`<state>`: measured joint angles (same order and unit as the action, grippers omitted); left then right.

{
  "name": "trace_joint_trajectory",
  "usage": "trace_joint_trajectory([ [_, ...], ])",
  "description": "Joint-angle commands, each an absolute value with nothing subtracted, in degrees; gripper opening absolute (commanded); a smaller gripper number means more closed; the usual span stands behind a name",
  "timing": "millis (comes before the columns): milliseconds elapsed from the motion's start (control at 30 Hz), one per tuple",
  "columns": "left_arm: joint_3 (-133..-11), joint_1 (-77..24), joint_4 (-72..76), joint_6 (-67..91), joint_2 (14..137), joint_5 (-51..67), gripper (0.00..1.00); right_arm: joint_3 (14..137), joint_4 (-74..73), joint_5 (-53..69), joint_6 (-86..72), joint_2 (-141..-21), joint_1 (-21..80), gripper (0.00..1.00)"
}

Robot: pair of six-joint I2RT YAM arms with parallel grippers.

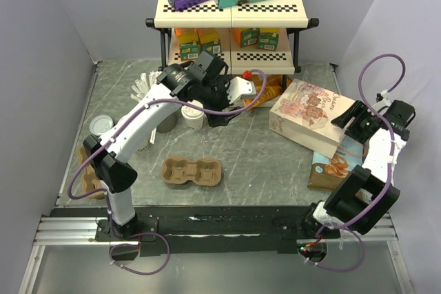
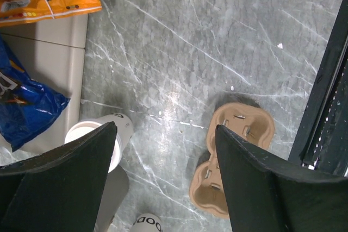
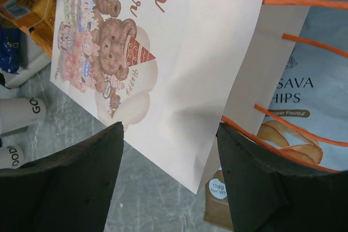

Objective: Pack the takeout coffee

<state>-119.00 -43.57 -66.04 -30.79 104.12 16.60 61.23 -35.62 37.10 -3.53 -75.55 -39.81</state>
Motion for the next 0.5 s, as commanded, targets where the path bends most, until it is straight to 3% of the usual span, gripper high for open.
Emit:
trace_joint_trajectory([
  [0, -122.17, -43.51, -68.38, -30.15, 105.47, 15.39, 0.79, 59.42, -33.67, 36.04, -2.37, -76.02, -40.17, 0.77],
  [467, -121.82, -43.5, -67.68, -29.79, 105.21, 13.8, 0.79, 55.81, -31.11, 40.78, -6.59, -74.45, -40.61, 0.79],
])
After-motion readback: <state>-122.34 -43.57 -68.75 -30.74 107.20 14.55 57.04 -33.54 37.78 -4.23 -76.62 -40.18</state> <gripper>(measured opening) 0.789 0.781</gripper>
